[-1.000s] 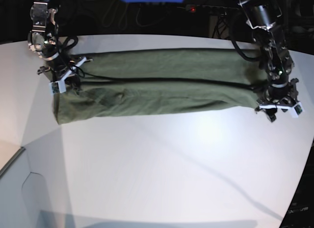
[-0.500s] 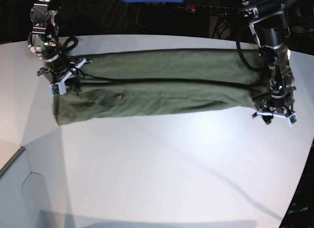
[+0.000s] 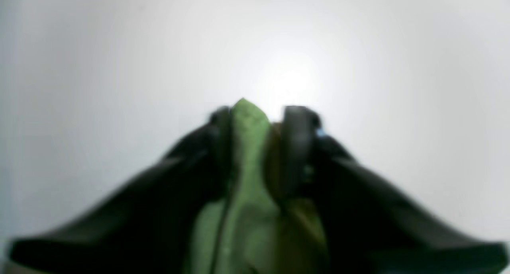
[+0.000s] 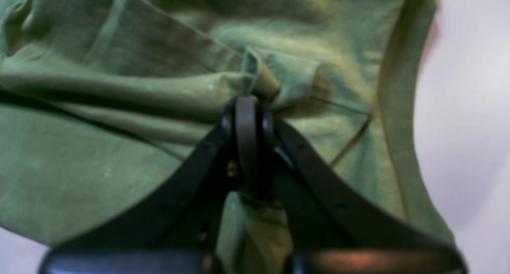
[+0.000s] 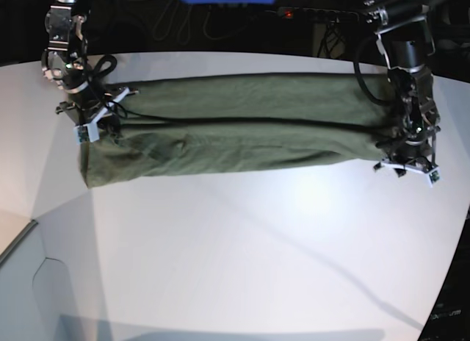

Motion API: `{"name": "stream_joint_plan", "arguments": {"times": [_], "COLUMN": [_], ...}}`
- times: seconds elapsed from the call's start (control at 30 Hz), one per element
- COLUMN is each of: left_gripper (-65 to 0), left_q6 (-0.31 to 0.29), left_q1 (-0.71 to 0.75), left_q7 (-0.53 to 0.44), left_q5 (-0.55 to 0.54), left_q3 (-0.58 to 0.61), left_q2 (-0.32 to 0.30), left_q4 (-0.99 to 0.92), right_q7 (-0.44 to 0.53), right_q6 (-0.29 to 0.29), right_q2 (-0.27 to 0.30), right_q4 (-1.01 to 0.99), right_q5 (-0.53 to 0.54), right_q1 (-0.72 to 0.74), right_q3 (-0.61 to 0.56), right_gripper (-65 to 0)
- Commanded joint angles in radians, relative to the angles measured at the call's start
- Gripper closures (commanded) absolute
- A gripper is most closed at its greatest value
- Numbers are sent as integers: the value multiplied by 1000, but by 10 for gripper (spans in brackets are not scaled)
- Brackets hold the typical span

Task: Layout the t-shirt on the table in an organized manner, then fold the t-shirt properly
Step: 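Regrasp the shirt end with the left gripper and straighten the strip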

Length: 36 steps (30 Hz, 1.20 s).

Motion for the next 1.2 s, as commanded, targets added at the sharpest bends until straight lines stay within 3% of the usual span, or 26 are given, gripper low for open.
{"name": "stream_joint_plan", "arguments": {"times": [0.0, 0.1, 0.53, 1.03, 1.17], "left_gripper": [-123, 0, 0, 0, 0], "left_q6": [-5, -1, -1, -7, -7], "left_q1": [-13, -13, 36, -87, -107], "left_q7": [13, 21, 23, 24, 24], "left_q5": [-2, -2, -12, -11, -11], "left_q3": [2, 0, -1, 11, 69], "left_q2": [-11, -7, 9, 10, 6], "left_q4": [9, 20, 352, 354, 354], "right_q7": [-19, -19, -19, -19, -19], "right_q6": [-13, -13, -15, -18, -18], "right_q2": [8, 8, 8, 9, 9], "right_q4": [5, 5, 5, 13, 13], "right_q5": [-11, -11, -11, -11, -11], "right_q1": [6, 6, 31, 35, 35], "right_q3": [2, 2, 5, 7, 7], "right_gripper": [0, 0, 0, 0, 0]}}
